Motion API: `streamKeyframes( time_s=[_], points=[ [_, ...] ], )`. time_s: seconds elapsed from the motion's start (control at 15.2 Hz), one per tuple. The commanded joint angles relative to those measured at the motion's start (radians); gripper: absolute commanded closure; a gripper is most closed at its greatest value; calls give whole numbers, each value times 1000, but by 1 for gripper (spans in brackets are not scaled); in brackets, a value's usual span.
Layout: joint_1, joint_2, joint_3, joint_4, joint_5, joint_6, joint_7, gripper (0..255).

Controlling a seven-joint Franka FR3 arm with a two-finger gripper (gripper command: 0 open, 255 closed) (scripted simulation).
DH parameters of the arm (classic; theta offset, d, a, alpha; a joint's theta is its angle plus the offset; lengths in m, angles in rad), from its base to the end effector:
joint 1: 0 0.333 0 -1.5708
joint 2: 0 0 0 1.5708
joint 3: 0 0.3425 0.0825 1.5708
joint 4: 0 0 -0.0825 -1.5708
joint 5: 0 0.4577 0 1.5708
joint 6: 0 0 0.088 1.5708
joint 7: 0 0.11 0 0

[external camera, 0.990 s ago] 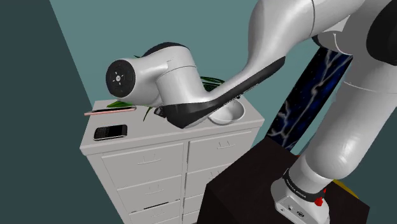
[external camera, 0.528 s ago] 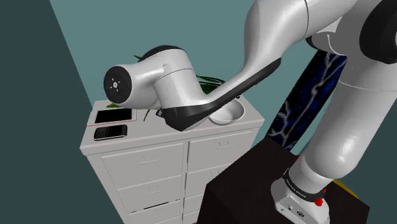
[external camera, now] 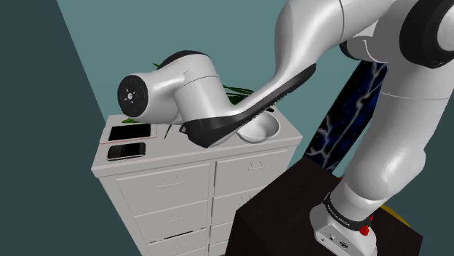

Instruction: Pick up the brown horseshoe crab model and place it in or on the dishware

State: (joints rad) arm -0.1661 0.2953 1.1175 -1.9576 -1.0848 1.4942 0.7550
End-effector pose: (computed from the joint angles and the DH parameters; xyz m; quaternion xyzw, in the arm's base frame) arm 0.4592 0.4155 0.3896 0.8616 0.2233 0.1368 0.4349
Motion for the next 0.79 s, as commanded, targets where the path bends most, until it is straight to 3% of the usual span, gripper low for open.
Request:
streamKeyframes(
  time_s=[0.0,0.33,0.59,0.66,0.73],
  points=[
    [-46,119,-15,11,-37,250,3,0],
    [-165,268,167,19,-162,128,47,0],
    [-237,525,365,30,-355,-92,88,0],
    [-172,548,316,87,-377,-100,76,255],
    [-179,543,317,104,-388,-98,51,255]
  ],
)
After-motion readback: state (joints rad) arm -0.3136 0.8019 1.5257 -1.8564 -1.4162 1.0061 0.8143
